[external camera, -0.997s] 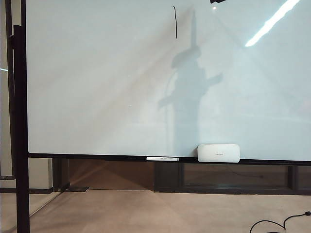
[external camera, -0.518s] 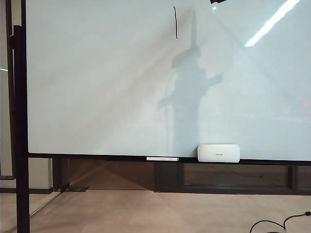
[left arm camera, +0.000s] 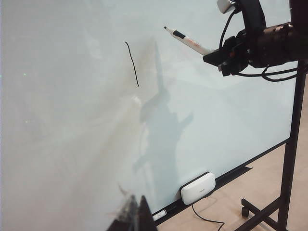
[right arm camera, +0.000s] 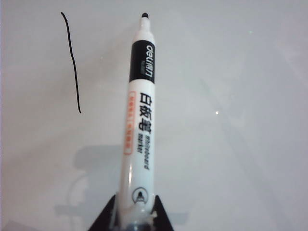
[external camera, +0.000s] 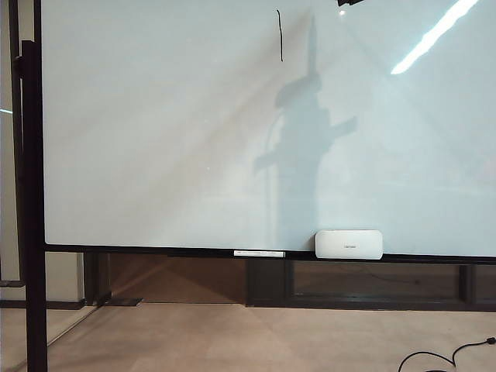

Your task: Reach to the right to find the marker pen, pick it up, and write the number 16 on the whiteboard.

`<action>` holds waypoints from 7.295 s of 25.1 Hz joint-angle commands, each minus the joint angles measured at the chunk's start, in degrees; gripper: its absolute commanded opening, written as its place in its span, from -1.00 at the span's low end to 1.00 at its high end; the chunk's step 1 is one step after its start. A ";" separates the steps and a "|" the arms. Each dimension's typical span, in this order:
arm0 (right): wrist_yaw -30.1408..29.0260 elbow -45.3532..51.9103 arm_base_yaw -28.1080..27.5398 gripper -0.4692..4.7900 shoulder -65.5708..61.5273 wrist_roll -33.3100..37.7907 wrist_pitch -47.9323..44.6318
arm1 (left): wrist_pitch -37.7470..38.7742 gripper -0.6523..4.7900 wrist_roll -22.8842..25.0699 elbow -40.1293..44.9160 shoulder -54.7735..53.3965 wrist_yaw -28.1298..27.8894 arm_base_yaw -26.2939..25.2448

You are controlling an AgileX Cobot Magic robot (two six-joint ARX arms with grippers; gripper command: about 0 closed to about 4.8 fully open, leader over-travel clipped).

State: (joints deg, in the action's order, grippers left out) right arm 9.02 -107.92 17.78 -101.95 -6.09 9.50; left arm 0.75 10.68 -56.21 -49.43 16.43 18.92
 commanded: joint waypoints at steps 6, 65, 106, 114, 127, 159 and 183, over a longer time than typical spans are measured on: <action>0.28 -0.26 0.02 -0.83 -0.72 -0.15 -2.56 | -0.44 -0.78 0.07 -0.11 0.20 0.13 -0.04; 1.44 -0.35 -1.22 -0.83 -6.01 -0.11 -9.33 | -3.06 -0.78 1.57 -0.11 0.20 0.09 -0.04; -6.34 -0.74 -1.20 -0.83 -7.48 0.07 -11.74 | -3.04 -0.78 2.80 -0.11 0.24 0.09 -0.04; -6.21 -0.74 -1.22 -0.83 -7.48 0.07 -11.91 | -2.99 -0.78 2.80 -0.13 0.87 0.07 -0.04; -5.95 -0.72 -1.20 -0.83 -7.78 0.09 -8.07 | -2.60 -0.78 2.62 -0.11 1.05 -0.79 -0.04; -3.87 -0.74 -1.20 -0.83 -11.78 3.13 1.40 | -2.58 -0.78 2.84 -0.13 2.05 -1.42 -0.04; 3.37 -0.85 -1.20 -0.83 -11.65 5.07 3.26 | -2.05 -0.78 2.84 -0.13 2.95 -1.42 -0.04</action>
State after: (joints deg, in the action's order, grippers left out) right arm 10.55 -108.51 16.67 -113.99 -1.72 12.84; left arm -1.17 13.34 -56.21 -46.87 14.96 18.90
